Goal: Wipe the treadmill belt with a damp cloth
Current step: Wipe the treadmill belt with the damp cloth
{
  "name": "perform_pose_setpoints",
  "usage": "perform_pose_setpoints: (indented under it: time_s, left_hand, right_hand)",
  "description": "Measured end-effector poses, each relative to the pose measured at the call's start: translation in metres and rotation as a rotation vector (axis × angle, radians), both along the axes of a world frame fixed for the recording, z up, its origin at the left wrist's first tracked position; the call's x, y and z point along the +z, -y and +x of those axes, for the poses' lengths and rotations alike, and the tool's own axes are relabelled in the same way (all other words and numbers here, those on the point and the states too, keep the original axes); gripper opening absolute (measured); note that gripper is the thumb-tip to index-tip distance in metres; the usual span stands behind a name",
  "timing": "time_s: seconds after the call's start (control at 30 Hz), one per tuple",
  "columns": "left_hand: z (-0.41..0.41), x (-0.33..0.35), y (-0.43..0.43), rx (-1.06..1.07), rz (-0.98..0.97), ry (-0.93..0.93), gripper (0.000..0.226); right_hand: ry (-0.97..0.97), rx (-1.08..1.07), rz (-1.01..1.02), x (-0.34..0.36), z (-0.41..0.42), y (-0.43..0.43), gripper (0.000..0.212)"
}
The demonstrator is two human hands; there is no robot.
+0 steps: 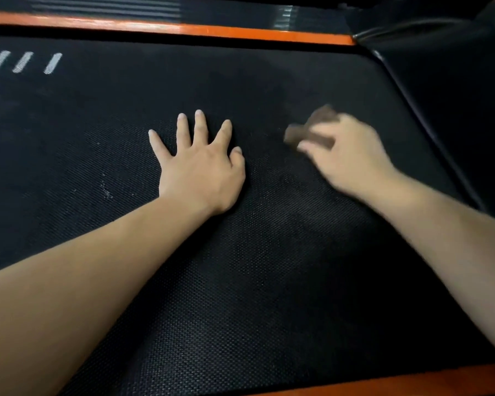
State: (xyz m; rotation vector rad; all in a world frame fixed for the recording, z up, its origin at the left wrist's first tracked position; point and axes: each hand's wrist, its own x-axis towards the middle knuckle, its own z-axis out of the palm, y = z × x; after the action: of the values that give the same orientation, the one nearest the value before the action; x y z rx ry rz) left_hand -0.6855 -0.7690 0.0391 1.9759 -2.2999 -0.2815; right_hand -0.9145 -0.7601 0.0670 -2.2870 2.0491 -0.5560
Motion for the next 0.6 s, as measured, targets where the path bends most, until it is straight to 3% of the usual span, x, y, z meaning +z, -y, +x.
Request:
perform_pose_setpoints:
  time_s: [0.1,0.23,0.3,0.37,0.47,0.6]
  left_hand:
    - [0.0,0.0,-0.001,-0.001,0.001,-0.003,0.062]
    - [-0.001,-0.001,-0.001,-0.006,-0.014,0.013,0.063]
    - [-0.001,-0.001,0.0,-0.004,-0.015,0.009,0.063]
    - [0.0,0.0,0.001,-0.01,0.0,0.01,0.063]
    - [0.0,0.001,0.0,-0.027,0.01,0.022,0.063]
    - [0.001,0.001,0.001,-0.051,0.004,0.042,0.066]
  right_hand:
    - [0.017,-0.18,0.0,-0.002,-0.004,0.029,0.027]
    - [0.118,0.107,0.017,-0.006,0.03,-0.023,0.023]
    - [0.029,0.156,0.029,-0.002,0.023,-0.015,0.025]
    - [-0.06,0.019,-0.023,0.0,0.005,0.029,0.032]
    - [0.0,-0.245,-0.014,0.003,-0.014,0.076,0.031]
    - [0.071,-0.021,0.012,-0.005,0.014,0.045,0.026]
